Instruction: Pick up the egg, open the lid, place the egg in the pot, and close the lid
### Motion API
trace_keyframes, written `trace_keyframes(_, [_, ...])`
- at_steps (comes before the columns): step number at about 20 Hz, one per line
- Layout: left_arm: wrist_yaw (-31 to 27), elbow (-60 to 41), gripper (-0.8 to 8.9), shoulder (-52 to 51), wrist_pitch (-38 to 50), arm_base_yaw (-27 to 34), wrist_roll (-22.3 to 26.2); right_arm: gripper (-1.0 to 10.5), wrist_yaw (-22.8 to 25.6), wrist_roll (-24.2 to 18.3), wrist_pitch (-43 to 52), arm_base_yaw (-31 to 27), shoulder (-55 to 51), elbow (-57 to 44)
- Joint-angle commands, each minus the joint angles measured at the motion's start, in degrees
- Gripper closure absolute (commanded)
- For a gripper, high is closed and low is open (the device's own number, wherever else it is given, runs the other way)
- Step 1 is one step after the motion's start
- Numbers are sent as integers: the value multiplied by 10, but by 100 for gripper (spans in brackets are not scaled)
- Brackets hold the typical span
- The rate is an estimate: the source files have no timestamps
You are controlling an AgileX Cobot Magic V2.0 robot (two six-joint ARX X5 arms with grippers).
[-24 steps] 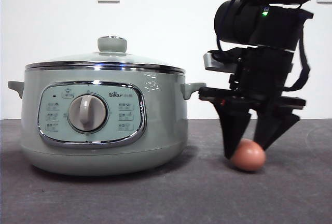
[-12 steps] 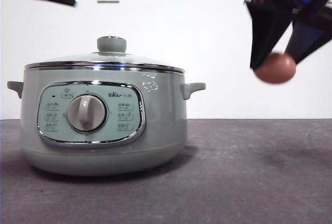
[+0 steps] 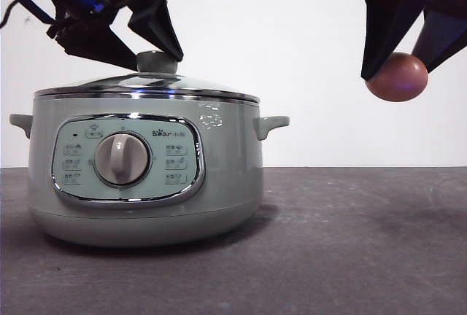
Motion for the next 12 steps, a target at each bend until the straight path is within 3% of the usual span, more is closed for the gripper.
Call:
trace_keyframes(1, [-2,1,467,12,4,-2,12,958,1,4,2,0,1,-1])
trace_keyframes(4, [-3,1,504,13,10,-4,13,958,1,4,2,0,1,-1])
trace_keyframes(6, [-2,1,770,13,9,-4,17,958,1,4,2,0,1,-2])
trace_keyframes(7, [-2,1,826,13,9,-4,26,958,1,4,2,0,1,-1])
trace_keyframes(12, [-2,2,821,13,16,-4,28,958,1,4,3,0,1,-1])
